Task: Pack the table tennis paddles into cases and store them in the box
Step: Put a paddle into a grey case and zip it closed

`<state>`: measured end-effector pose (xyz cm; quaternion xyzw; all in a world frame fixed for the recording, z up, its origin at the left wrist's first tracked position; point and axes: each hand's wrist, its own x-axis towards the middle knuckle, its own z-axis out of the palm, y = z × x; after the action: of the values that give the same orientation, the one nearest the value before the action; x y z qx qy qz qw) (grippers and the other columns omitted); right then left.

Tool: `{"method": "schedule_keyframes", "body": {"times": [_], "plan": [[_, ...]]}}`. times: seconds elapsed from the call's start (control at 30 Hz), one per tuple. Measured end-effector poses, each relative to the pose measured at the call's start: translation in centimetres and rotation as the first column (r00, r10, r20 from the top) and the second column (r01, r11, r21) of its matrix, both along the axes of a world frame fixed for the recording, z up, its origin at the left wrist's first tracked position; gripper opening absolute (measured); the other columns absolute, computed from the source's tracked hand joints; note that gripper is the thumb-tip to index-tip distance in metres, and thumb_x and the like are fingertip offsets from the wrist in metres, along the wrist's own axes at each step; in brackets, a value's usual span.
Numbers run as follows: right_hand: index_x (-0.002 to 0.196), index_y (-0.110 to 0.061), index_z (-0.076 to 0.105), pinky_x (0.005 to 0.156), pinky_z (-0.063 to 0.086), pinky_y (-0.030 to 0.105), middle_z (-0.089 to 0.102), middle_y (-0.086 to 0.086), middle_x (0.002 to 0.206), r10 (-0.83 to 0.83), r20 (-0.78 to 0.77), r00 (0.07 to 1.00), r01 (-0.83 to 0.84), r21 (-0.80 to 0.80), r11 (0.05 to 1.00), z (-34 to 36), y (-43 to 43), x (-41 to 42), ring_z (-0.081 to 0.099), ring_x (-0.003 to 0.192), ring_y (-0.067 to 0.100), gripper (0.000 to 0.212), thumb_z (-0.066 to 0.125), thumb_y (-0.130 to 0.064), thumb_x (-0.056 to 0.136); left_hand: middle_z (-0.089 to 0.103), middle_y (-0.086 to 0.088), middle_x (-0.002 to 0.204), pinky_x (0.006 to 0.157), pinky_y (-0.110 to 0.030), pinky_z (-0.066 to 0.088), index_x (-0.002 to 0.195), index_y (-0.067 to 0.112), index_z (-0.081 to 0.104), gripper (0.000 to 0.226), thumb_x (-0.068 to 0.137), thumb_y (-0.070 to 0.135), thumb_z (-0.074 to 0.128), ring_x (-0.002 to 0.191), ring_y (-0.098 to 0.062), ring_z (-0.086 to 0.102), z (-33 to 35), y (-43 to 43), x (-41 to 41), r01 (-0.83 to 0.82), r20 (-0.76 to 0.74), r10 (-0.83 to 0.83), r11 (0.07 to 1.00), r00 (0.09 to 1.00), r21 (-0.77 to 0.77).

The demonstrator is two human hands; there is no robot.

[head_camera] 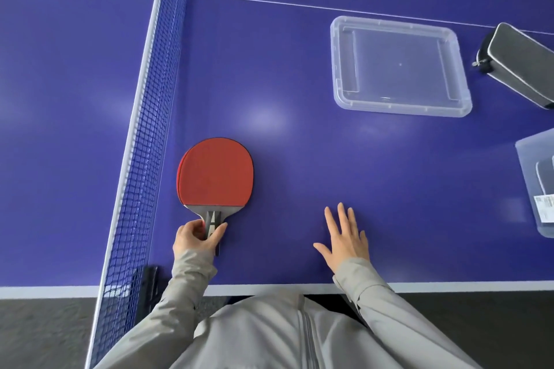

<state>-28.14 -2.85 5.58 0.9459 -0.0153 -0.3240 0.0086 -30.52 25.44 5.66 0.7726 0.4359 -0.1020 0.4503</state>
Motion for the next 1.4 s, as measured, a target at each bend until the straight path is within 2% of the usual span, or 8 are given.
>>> {"method": "schedule_keyframes", "body": {"times": [0.23, 0.4, 0.53, 0.63, 1.03, 1.1, 1.23, 1.4], "plan": [[0.148, -0.03, -0.014, 0.114, 0.02, 0.05, -0.023, -0.002, 0.157, 0.019, -0.003, 1.0, -0.019, -0.013, 1.0, -0.3, -0.1, 0.0, -0.017, 0.145, 0.023, 0.083, 0.042, -0.056, 0.092, 0.054, -0.011, 0.108, 0.088, -0.034, 0.046, 0.106, 0.006, 0.058, 0.052, 0.069, 0.036, 0.081, 0.091, -0.023, 0.056, 0.0, -0.4, -0.1, 0.026, 0.0, -0.026, 0.999, 1.0, 0.031], [0.149, -0.029, -0.012, 0.115, 0.018, 0.051, -0.022, -0.002, 0.157, 0.015, -0.007, 1.0, -0.014, 0.038, 0.999, -0.2, -0.6, 0.0, -0.017, 0.145, 0.022, 0.082, 0.043, -0.054, 0.093, 0.045, -0.014, 0.125, 0.102, -0.044, 0.037, 0.126, 0.004, 0.049, 0.073, 0.068, 0.035, 0.081, 0.117, -0.033, 0.045, 0.8, -0.9, -1.4, 0.136, 0.011, -0.141, 0.97, 0.99, 0.201], [0.149, -0.029, -0.008, 0.115, 0.017, 0.049, -0.017, -0.002, 0.158, -0.014, 0.028, 0.999, 0.011, 0.111, 0.994, 0.8, -2.0, -0.3, -0.013, 0.146, 0.021, 0.079, 0.042, -0.052, 0.094, 0.047, -0.021, 0.135, 0.096, -0.058, 0.036, 0.13, 0.0, 0.048, 0.087, 0.066, 0.053, 0.074, 0.123, -0.044, 0.043, 2.5, -2.2, -2.3, 0.298, -0.008, -0.326, 0.853, 0.945, 0.428], [0.15, -0.028, -0.006, 0.116, 0.016, 0.046, -0.013, -0.002, 0.159, -0.059, 0.054, 0.997, 0.048, 0.173, 0.984, 1.7, -4.3, -1.3, -0.009, 0.147, 0.02, 0.075, 0.04, -0.051, 0.095, 0.047, -0.019, 0.138, 0.093, -0.057, 0.039, 0.131, -0.001, 0.048, 0.11, 0.067, 0.086, 0.029, 0.126, -0.04, 0.045, 4.1, -4.2, -2.6, 0.45, -0.029, -0.501, 0.749, 0.865, 0.486], [0.151, -0.026, 0.001, 0.117, 0.021, 0.037, -0.002, 0.001, 0.16, -0.469, 0.214, 0.857, 0.381, 0.35, 0.856, 6.2, -25.5, -11.0, -0.004, 0.148, 0.019, 0.072, 0.042, -0.047, 0.095, 0.014, 0.0, 0.158, 0.116, -0.039, 0.011, 0.149, 0.017, 0.021, 0.128, 0.052, 0.089, -0.022, 0.146, -0.018, 0.012, 7.4, -27.0, -1.0, 0.739, -0.162, -0.881, 0.259, 0.445, 0.622], [0.151, -0.026, 0.001, 0.117, 0.022, 0.038, 0.0, 0.002, 0.16, -0.515, 0.249, 0.82, 0.426, 0.335, 0.84, 6.9, -29.6, -13.1, -0.003, 0.148, 0.02, 0.072, 0.042, -0.047, 0.095, 0.01, 0.001, 0.159, 0.116, -0.038, 0.01, 0.15, 0.018, 0.017, 0.122, 0.056, 0.088, -0.018, 0.146, -0.016, 0.008, 8.3, -32.6, -1.0, 0.75, -0.154, -0.912, 0.205, 0.379, 0.629], [0.15, -0.028, 0.001, 0.116, 0.02, 0.041, 0.001, 0.001, 0.16, -0.628, 0.272, 0.729, 0.538, 0.341, 0.771, 8.5, -36.2, -16.2, -0.002, 0.148, 0.02, 0.072, 0.043, -0.046, 0.095, 0.005, 0.004, 0.159, 0.116, -0.036, 0.009, 0.15, 0.02, 0.013, 0.089, 0.081, 0.071, 0.036, 0.146, -0.014, 0.004, 9.9, -42.1, -1.1, 0.762, -0.106, -0.962, 0.131, 0.253, 0.635], [0.15, -0.029, -0.001, 0.116, 0.019, 0.04, 0.0, 0.0, 0.16, -0.687, 0.317, 0.654, 0.582, 0.37, 0.725, 9.8, -42.3, -16.8, -0.003, 0.147, 0.019, 0.071, 0.041, -0.047, 0.095, 0.002, 0.006, 0.159, 0.118, -0.034, 0.006, 0.151, 0.02, 0.009, 0.086, 0.085, 0.067, 0.038, 0.147, -0.013, 0.001, 11.4, -48.8, 0.5, 0.727, -0.068, -0.983, 0.079, 0.17, 0.682]]}}
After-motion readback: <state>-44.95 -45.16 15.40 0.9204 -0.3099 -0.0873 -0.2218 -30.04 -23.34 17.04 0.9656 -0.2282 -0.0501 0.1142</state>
